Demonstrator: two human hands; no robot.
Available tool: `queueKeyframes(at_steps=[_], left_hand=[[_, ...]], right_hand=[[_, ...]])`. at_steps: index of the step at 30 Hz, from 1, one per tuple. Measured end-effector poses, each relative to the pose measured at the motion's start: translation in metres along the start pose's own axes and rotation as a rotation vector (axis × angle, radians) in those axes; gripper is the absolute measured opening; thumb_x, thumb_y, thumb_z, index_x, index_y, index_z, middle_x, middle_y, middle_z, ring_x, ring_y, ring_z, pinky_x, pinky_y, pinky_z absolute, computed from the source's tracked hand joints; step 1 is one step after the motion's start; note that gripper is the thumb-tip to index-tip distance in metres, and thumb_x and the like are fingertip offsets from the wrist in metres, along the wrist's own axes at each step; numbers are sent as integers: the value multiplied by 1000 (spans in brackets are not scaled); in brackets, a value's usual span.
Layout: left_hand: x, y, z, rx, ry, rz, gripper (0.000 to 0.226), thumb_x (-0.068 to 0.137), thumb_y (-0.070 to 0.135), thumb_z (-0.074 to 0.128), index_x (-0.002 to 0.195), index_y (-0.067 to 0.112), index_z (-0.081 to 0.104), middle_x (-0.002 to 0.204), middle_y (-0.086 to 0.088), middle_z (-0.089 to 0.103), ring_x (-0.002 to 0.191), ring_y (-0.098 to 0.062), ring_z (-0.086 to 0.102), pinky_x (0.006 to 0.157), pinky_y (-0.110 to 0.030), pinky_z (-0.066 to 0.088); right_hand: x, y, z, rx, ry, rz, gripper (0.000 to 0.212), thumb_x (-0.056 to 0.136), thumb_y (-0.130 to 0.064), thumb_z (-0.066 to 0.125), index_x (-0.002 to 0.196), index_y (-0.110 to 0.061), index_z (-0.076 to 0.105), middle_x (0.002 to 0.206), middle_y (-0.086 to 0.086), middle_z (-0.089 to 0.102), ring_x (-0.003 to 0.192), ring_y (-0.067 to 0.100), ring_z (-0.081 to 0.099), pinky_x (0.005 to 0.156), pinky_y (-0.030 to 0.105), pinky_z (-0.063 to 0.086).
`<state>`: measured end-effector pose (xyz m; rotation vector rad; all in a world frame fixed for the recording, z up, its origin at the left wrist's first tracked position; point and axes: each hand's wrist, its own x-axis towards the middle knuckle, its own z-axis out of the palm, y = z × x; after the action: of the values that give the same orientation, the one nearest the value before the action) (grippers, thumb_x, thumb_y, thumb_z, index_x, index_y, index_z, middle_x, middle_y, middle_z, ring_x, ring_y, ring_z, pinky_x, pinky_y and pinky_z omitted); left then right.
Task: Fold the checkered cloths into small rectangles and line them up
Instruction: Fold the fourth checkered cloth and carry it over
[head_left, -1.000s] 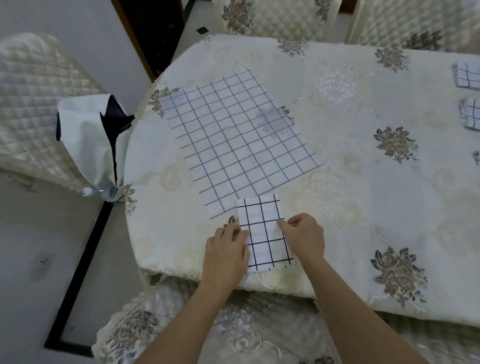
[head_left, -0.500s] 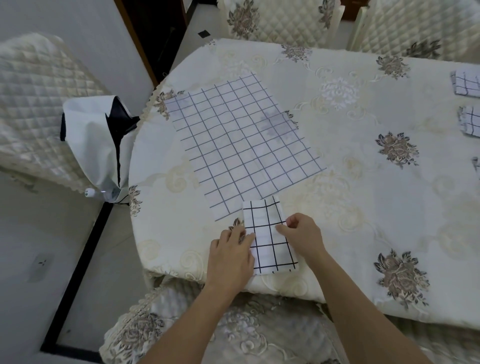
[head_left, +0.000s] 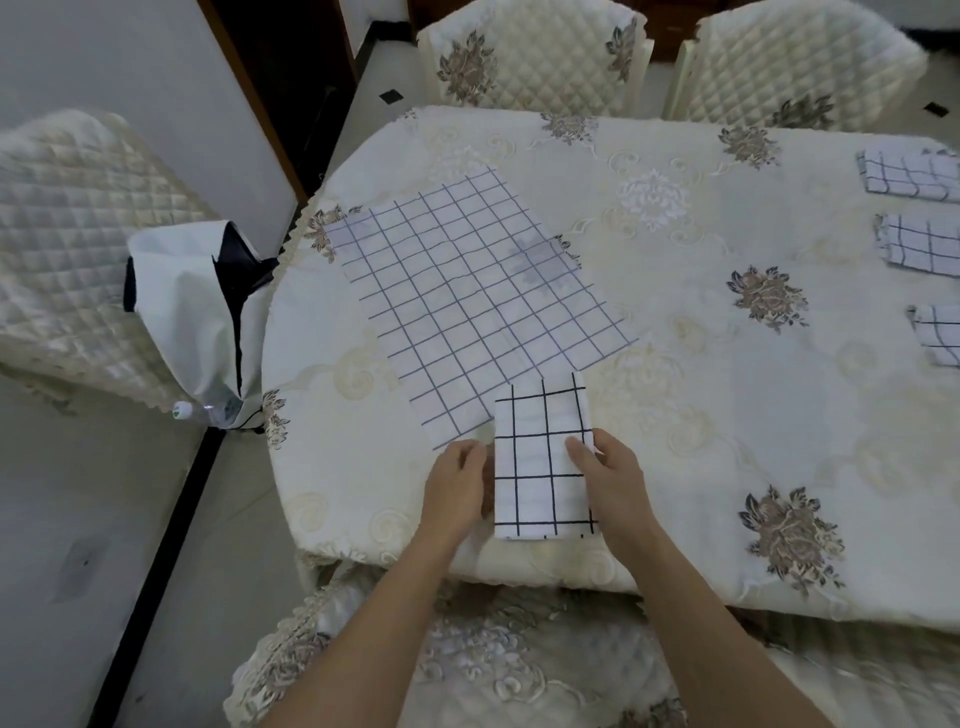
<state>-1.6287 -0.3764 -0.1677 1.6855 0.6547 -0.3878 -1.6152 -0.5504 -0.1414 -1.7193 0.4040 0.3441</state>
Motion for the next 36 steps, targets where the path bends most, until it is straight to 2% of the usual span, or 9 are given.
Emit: queueKeyframes(at_steps=[4, 10, 14, 16, 18, 24, 27, 31, 36], left_hand=[[-15, 28, 1, -315, -164, -190, 60, 104, 52, 33, 100, 5, 70, 75, -12, 70, 69, -23, 59, 70, -38, 45], [-34, 53, 10, -94, -170, 118, 41, 104, 53, 36, 114, 29, 68, 108, 7, 74, 97, -8, 69, 88, -32, 55], [-49, 62, 17, 13, -87, 306, 36, 106, 38, 37, 82, 17, 55, 78, 3, 57, 73, -12, 54, 73, -29, 44], [-52, 63, 20, 100, -48, 372, 37, 106, 36, 37, 75, 20, 45, 69, 6, 45, 65, -11, 43, 67, -33, 38], [-53, 62, 24, 178, -16, 417, 38, 106, 38, 37, 74, 19, 44, 69, 4, 45, 66, -12, 43, 67, -35, 38], [-65, 64, 41, 286, -12, 500, 43, 106, 39, 35, 78, 9, 49, 72, -9, 53, 66, -22, 48, 63, -38, 40], [-76, 70, 53, 344, -32, 545, 42, 106, 38, 35, 75, 14, 48, 67, -2, 49, 59, -10, 42, 60, -32, 36], [-92, 83, 80, 369, -135, 638, 41, 107, 32, 36, 72, 14, 45, 63, 0, 44, 52, -5, 37, 52, -18, 33], [-112, 91, 132, 424, -361, 765, 42, 107, 31, 36, 68, 16, 36, 57, 4, 38, 49, -5, 38, 48, -21, 30]], right_hand=[[-15, -19, -6, 158, 44, 55, 19, 102, -22, 54, 112, -22, 70, 105, -1, 76, 97, 20, 73, 86, 49, 60], [-36, -35, -12, 191, 102, 37, 18, 101, -22, 55, 107, -25, 72, 106, -5, 76, 103, 18, 71, 96, 49, 55], [-46, -42, -15, 194, 155, 37, 28, 101, -32, 56, 125, -18, 63, 121, -6, 68, 117, 17, 61, 107, 49, 46], [-52, -44, -19, 146, 205, -8, 29, 102, -34, 52, 100, -8, 63, 86, 3, 63, 87, 22, 61, 89, 39, 51], [-56, -44, -22, 74, 226, -70, 39, 104, -37, 46, 71, -15, 42, 61, -2, 37, 60, 15, 39, 62, 31, 36], [-68, -31, -36, -145, 392, -108, 43, 106, -36, 37, 69, -16, 37, 63, -1, 40, 59, 13, 37, 56, 29, 30], [-79, -24, -47, -184, 472, -108, 43, 107, -36, 37, 69, -15, 38, 62, 1, 43, 57, 13, 39, 53, 23, 30], [-94, -20, -72, -194, 596, -78, 42, 106, -36, 37, 70, -16, 39, 63, 0, 44, 59, 14, 42, 55, 26, 30], [-130, -5, -113, -151, 850, -12, 38, 106, -35, 37, 76, -15, 48, 69, 0, 55, 65, 14, 51, 59, 27, 37]])
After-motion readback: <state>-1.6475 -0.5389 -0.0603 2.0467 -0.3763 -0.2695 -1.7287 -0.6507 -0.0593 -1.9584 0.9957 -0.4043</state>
